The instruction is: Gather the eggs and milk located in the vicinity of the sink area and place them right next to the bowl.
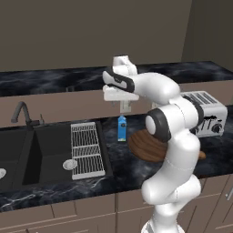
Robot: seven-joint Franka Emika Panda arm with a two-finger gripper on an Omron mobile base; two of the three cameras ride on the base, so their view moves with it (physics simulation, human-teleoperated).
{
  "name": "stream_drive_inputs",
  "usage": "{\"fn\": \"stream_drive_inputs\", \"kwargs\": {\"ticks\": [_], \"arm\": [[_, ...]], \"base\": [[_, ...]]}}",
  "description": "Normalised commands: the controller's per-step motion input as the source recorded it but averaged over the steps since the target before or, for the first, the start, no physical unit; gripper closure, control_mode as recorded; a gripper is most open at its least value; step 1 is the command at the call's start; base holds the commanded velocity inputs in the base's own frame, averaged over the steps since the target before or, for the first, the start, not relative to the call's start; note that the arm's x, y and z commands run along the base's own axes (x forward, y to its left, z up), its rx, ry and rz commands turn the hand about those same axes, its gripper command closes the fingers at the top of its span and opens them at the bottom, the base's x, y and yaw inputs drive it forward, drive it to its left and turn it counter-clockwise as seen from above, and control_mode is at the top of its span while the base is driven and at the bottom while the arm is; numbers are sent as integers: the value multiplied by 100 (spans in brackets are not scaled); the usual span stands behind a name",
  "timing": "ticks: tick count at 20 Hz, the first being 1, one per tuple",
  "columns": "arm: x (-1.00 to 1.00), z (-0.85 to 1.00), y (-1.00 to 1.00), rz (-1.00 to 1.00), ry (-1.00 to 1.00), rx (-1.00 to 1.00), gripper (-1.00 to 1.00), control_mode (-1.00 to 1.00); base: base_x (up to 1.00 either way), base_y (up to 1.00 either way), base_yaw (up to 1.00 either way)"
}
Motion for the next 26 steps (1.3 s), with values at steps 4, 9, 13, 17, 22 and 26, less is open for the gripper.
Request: {"fn": "stream_drive_inputs", "kwargs": {"ticks": [4,9,13,17,22,26], "arm": [[14,-15,0,5,0,0,-100,-100],[0,-16,0,0,0,0,-100,-100],[-1,-27,0,0,0,0,-100,-100],[-3,-38,0,0,0,0,-100,-100],[-5,-38,0,0,0,0,-100,-100],[-1,-35,0,0,1,0,-100,-100]], "base": [[0,0,0],[0,0,0],[0,0,0],[0,0,0],[0,0,0],[0,0,0]]}}
